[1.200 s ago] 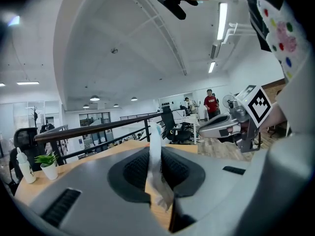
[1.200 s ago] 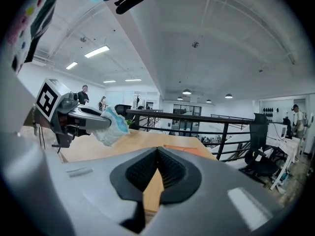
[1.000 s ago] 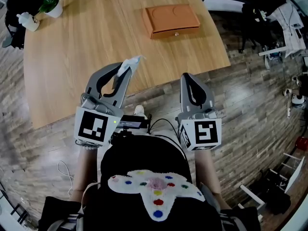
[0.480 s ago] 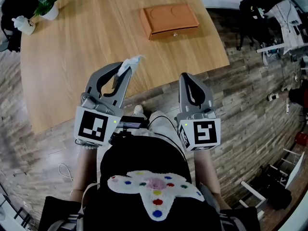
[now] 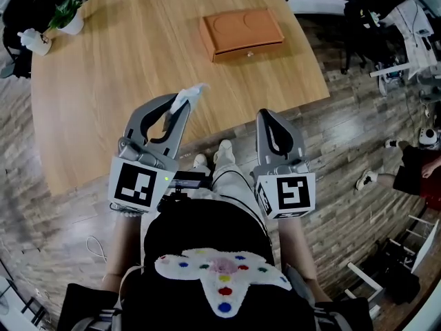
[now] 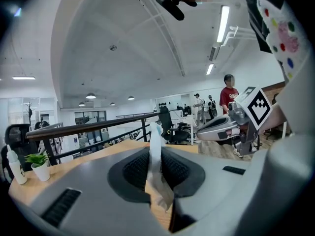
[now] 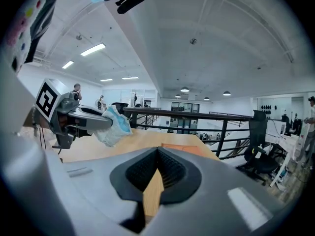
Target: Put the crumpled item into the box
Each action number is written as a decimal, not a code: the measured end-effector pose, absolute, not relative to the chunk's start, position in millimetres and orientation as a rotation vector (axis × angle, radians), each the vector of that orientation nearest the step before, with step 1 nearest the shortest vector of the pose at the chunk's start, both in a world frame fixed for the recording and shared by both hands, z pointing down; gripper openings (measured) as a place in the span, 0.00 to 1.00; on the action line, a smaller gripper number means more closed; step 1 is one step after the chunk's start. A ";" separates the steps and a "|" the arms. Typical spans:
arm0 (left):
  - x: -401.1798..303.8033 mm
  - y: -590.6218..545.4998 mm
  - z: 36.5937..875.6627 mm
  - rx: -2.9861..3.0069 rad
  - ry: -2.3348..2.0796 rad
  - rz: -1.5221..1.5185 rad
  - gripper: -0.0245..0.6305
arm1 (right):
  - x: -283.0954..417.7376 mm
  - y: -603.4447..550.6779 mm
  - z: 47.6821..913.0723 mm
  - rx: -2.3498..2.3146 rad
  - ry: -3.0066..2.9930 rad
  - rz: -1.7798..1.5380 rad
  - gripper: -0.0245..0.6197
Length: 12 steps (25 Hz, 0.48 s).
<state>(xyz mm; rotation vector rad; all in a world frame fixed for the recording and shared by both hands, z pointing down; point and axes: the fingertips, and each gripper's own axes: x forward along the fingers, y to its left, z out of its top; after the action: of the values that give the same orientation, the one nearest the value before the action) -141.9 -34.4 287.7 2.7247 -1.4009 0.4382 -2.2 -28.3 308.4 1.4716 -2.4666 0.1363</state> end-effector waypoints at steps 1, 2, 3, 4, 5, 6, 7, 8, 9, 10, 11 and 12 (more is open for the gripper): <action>-140.7 -35.6 288.1 2.722 -1.402 0.437 0.11 | -1.1 -30.2 309.3 1.471 -2.470 0.139 0.05; -140.1 -36.8 288.8 2.720 -1.404 0.438 0.11 | -0.7 -32.0 310.0 1.470 -2.476 0.142 0.05; -139.4 -38.3 289.7 2.718 -1.406 0.439 0.11 | -0.3 -34.0 310.7 1.468 -2.483 0.146 0.05; -138.1 -40.4 290.6 2.716 -1.409 0.440 0.11 | 1.0 -36.6 311.7 1.470 -2.488 0.153 0.05; -136.1 -42.9 291.2 2.713 -1.412 0.440 0.11 | 3.1 -39.6 313.4 1.475 -2.489 0.167 0.05; -134.0 -45.6 291.6 2.711 -1.414 0.441 0.11 | 5.0 -42.7 315.5 1.476 -2.490 0.185 0.05; -132.1 -48.0 291.9 2.709 -1.417 0.443 0.11 | 6.0 -45.5 317.7 1.468 -2.493 0.201 0.12; -130.4 -50.1 292.1 2.706 -1.421 0.446 0.11 | 6.4 -47.9 319.4 1.455 -2.497 0.211 0.20; -129.2 -51.8 292.3 2.703 -1.425 0.447 0.11 | 6.9 -50.0 320.5 1.443 -2.499 0.215 0.20; -128.4 -53.3 292.6 2.698 -1.430 0.448 0.11 | 7.5 -52.0 321.3 1.434 -2.500 0.214 0.20; -128.0 -54.7 292.9 2.693 -1.435 0.449 0.11 | 8.3 -54.1 322.0 1.428 -2.501 0.212 0.20; -127.6 -56.3 293.4 2.687 -1.440 0.449 0.11 | 9.3 -56.4 323.1 1.425 -2.500 0.211 0.20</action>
<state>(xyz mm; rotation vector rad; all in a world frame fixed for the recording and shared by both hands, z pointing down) -127.6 -56.3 293.4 2.6872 -1.4403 0.4487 9.3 -56.4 323.1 1.4246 -2.4999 0.2113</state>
